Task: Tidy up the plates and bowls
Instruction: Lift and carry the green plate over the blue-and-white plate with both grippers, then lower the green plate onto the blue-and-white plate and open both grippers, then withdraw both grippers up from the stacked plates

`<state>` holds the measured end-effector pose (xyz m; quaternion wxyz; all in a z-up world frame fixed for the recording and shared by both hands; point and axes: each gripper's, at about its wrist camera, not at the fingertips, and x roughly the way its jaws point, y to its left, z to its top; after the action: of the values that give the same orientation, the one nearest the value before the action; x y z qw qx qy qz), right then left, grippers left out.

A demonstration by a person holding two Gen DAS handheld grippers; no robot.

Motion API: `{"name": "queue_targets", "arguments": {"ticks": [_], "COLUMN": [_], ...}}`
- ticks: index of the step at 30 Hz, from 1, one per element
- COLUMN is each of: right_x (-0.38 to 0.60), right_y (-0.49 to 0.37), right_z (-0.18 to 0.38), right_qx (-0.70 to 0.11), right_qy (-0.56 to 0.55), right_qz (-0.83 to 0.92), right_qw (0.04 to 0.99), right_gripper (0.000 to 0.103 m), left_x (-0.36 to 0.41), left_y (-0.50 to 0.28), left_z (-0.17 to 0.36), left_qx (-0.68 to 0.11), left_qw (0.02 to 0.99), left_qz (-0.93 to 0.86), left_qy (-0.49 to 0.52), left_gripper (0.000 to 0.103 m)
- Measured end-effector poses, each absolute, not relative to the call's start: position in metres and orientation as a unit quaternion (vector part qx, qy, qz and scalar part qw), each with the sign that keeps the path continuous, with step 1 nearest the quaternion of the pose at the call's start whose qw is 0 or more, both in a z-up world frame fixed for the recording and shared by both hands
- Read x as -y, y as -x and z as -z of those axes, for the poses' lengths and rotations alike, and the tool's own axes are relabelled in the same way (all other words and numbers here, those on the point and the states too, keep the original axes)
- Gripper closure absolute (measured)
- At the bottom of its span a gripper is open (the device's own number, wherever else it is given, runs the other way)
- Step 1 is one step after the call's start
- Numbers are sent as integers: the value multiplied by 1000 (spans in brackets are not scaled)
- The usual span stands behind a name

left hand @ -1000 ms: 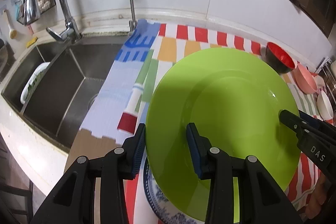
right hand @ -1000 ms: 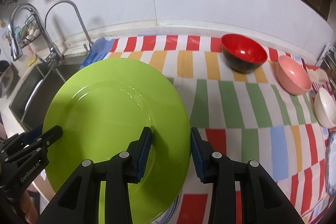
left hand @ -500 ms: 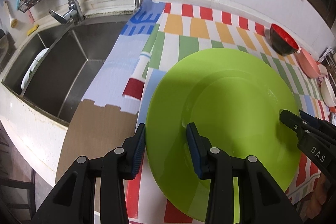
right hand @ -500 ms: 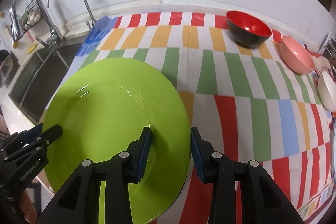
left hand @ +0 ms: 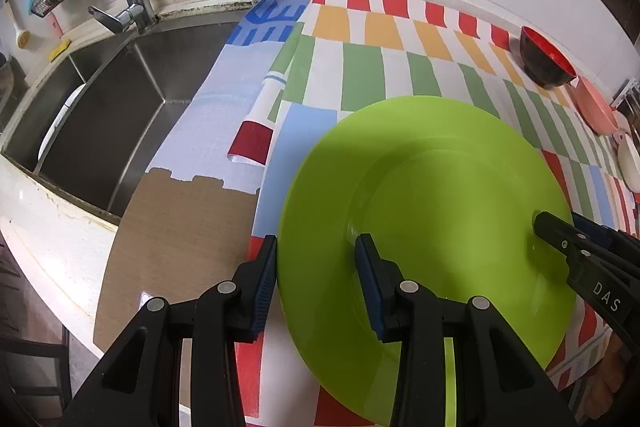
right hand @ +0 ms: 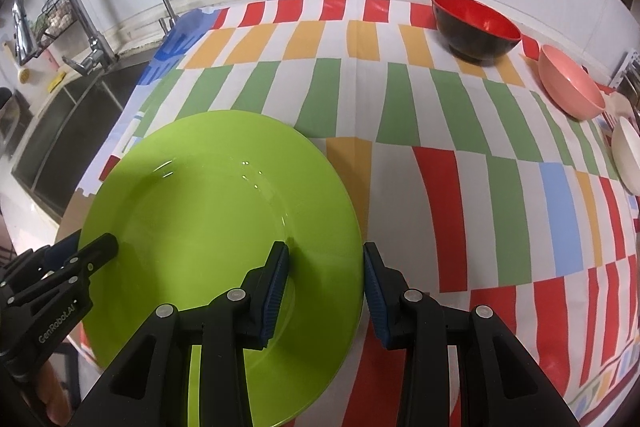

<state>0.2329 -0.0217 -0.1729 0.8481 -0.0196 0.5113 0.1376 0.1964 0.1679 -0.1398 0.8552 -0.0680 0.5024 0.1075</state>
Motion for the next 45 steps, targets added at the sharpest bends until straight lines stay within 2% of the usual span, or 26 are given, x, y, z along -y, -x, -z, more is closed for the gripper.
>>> {"name": "queue_targets", "arguments": {"ticks": [20, 25, 28, 45], "right_x": [16, 19, 22, 75], "right_y": [-236, -236, -233, -211], "right_z": [178, 174, 168, 116], "right_qx": [-516, -514, -503, -429], "right_qy": [41, 36, 35, -22], "right_qz": [-137, -139, -138, -116], "right_qw": [845, 846, 852, 895], "right_gripper": [63, 54, 54, 54], "left_x": [-165, -161, -157, -95], "left_y": [-198, -197, -196, -202], "left_z": [144, 133, 124, 70], "left_qx": [-500, -481, -470, -400], "left_qw": [858, 868, 875, 915], "left_qz": [-111, -118, -116, -43], "left_qy": [45, 25, 17, -24], "left_gripper": [64, 54, 50, 40]}}
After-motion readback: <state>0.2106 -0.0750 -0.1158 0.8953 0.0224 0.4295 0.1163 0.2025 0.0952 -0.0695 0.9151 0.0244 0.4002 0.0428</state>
